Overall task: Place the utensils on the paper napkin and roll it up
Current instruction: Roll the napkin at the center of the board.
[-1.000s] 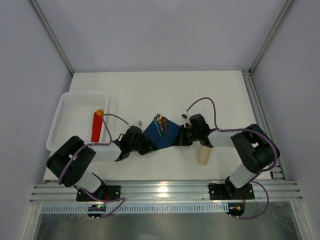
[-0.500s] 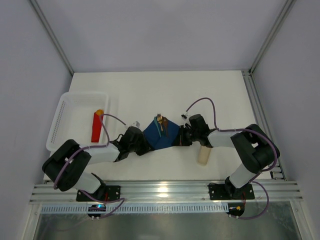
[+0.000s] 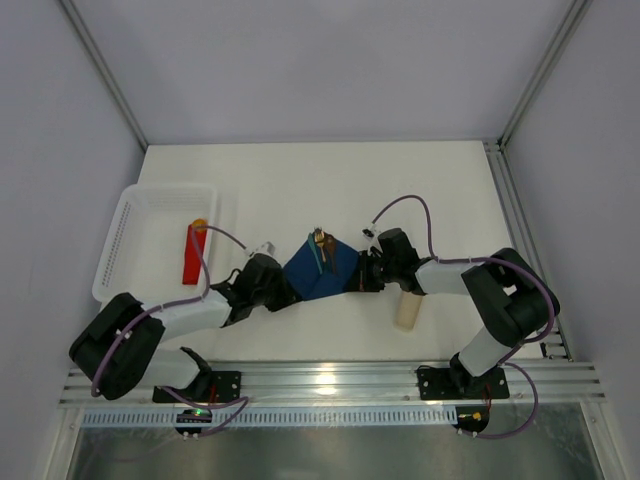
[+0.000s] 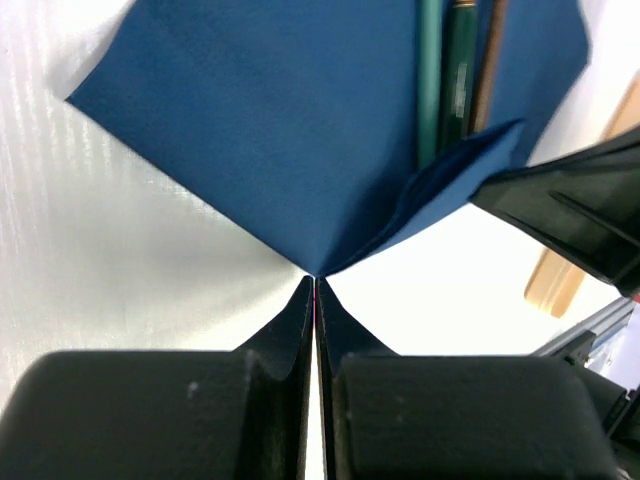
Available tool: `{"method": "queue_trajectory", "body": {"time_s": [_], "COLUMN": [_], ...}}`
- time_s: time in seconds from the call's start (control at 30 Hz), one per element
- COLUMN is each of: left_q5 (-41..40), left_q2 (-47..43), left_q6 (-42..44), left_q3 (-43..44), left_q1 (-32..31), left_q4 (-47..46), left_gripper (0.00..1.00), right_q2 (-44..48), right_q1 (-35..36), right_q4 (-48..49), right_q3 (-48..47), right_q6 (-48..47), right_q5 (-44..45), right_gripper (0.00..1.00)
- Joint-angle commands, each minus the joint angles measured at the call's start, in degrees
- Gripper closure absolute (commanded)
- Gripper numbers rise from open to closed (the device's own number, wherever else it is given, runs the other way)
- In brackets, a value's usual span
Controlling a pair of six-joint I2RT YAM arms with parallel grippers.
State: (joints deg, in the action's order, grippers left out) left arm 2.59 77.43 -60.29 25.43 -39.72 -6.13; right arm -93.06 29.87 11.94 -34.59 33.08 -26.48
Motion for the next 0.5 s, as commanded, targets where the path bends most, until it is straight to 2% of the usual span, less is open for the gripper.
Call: {"method": "queue_trajectory", "body": {"time_s": [0.0, 0.1, 0.47], "left_q5": [-1.0, 0.7, 6.9], "left_q2": [-3.6, -4.1, 6.2], "left_q6": [3.2, 4.0, 3.0], "left_q3": [0.4, 1.2, 6.3], "left_q1": [-0.3, -0.7, -1.0], "left_q4": [0.0, -2.6, -13.4], "left_gripper": [1.00, 1.00, 1.00], "right_q2": [-1.2, -1.2, -1.0], "right_q1": [-0.2, -0.1, -0.2], "right_q4": [-1.4, -1.4, -1.9], "right_q3": [-0.6, -0.6, -0.9], "right_q6": [-2.0, -2.0, -2.1], "right_q5": [2.3, 2.3, 2.2], "right_gripper": [0.96, 0.96, 0.96]}}
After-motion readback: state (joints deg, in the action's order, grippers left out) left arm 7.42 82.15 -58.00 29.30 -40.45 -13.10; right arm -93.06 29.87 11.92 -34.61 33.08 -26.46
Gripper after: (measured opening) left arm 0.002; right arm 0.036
